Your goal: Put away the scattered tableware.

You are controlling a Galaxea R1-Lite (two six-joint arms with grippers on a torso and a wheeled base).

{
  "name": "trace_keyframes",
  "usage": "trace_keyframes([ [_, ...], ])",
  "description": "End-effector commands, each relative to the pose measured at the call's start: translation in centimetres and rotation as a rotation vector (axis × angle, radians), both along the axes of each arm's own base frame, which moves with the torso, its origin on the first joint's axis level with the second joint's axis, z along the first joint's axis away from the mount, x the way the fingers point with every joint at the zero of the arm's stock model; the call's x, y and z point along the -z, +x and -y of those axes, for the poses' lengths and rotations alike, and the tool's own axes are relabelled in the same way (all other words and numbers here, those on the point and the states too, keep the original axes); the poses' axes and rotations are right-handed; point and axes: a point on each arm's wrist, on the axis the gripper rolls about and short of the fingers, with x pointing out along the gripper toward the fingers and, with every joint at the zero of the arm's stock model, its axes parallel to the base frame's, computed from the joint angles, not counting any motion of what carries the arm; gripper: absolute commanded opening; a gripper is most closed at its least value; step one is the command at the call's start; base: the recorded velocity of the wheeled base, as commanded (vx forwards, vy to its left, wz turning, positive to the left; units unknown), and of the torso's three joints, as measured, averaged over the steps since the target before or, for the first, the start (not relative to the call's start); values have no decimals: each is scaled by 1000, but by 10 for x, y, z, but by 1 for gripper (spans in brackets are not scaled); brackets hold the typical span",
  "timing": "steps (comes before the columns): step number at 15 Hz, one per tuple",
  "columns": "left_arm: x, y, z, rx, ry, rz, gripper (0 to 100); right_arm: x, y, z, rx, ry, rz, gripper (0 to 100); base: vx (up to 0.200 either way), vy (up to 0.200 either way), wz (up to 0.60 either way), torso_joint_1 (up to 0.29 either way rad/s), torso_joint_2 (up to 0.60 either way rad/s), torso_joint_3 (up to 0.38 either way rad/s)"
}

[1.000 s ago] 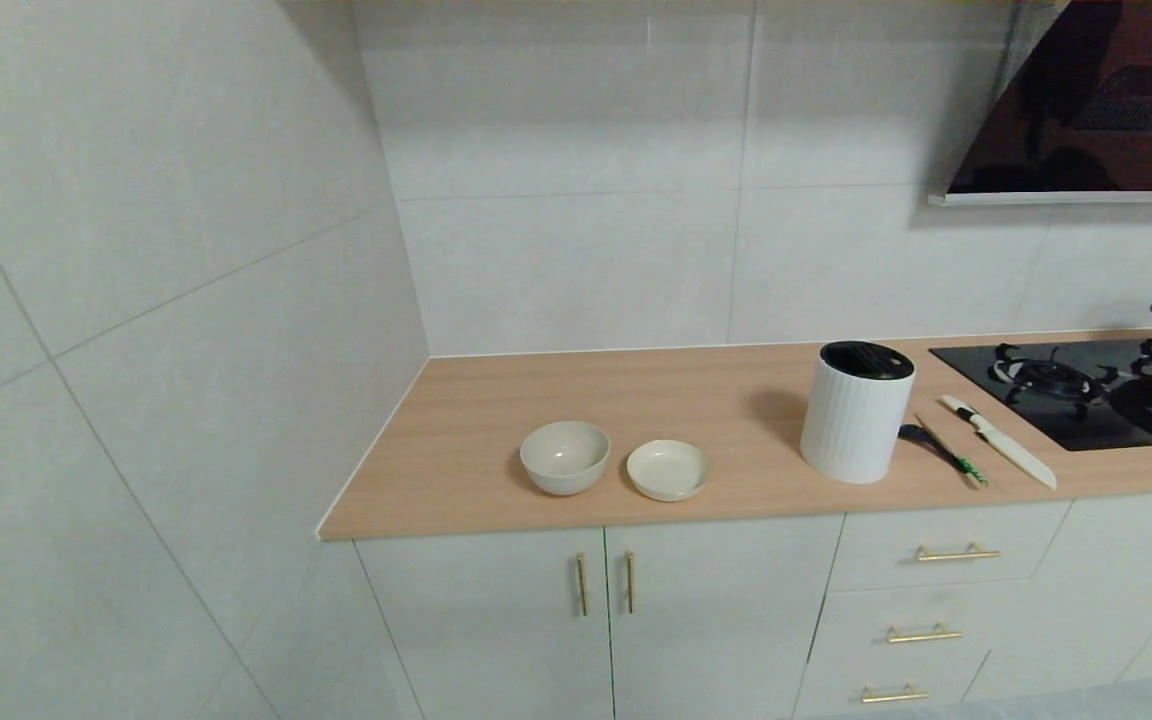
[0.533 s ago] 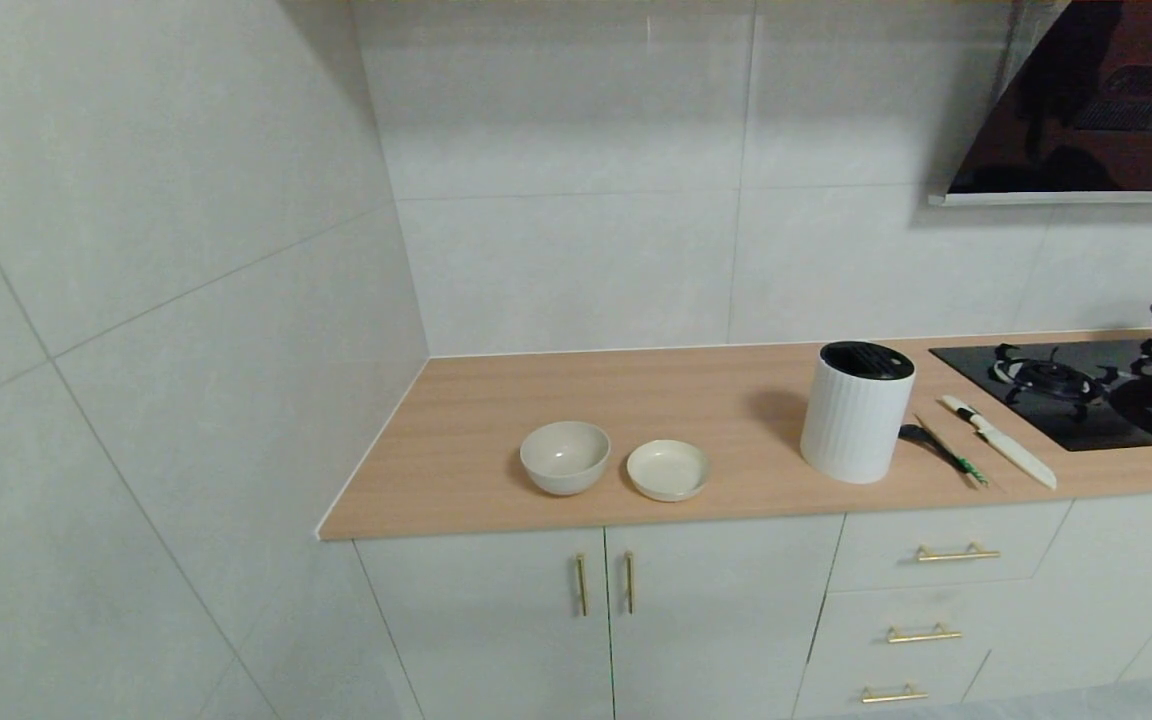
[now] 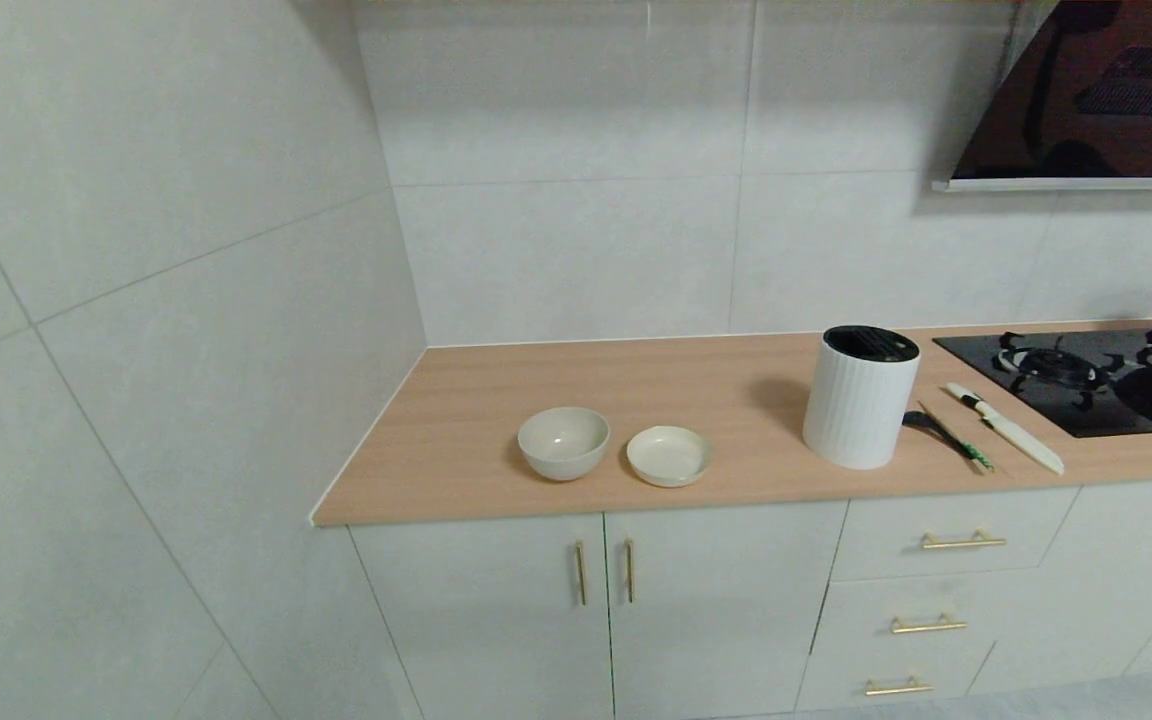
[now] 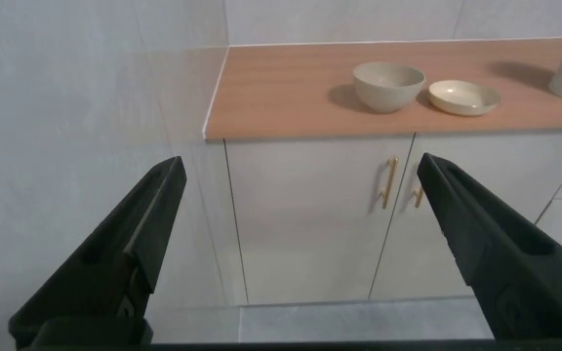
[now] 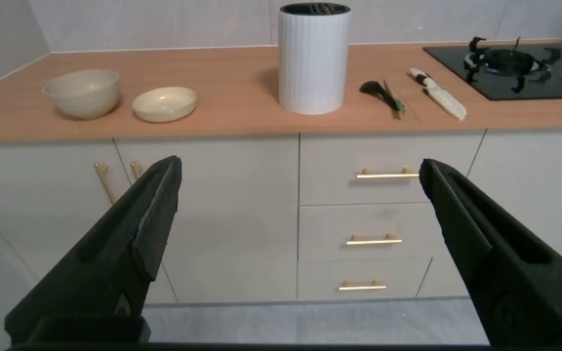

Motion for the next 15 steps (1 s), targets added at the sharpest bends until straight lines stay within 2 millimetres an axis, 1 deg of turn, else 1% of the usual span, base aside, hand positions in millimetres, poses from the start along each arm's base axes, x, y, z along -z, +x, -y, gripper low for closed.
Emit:
trace_keyframes([
  [1,0,0,0,-1,-1,-1,100,0,0,0,-1,0,0,100,0,0,0,-163,339,183],
  [11,0,0,0,-1,-1,-1,100,0,0,0,-1,1,0,100,0,0,0,-173,371,195],
  [15,0,0,0,-1,-2,-1,100,0,0,0,-1,1,0,100,0,0,0,-244,531,282],
])
